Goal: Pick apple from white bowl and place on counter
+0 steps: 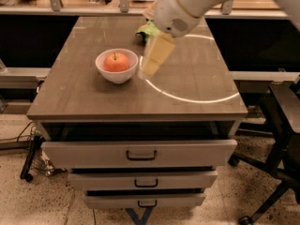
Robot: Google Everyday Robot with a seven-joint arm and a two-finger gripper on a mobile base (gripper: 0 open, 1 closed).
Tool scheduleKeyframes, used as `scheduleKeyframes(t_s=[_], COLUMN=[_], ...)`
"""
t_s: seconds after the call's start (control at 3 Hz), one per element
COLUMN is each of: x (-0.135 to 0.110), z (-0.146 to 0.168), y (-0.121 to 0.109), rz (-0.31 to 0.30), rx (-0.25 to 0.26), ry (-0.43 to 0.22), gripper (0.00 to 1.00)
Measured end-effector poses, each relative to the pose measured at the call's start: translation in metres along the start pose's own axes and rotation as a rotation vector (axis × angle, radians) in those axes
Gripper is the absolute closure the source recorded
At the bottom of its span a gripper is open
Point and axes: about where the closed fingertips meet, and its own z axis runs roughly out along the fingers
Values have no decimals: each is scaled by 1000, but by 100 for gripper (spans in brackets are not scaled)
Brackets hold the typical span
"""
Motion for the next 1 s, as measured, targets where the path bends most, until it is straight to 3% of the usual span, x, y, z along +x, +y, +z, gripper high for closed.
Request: scheduleKeyframes(t_s=[0.67,1.0], x=[-32,-35], z=[75,97], y=[-36,-53], rz=[10,19], rx=[-43,-39], ry=[-98,-106], gripper=[0,9])
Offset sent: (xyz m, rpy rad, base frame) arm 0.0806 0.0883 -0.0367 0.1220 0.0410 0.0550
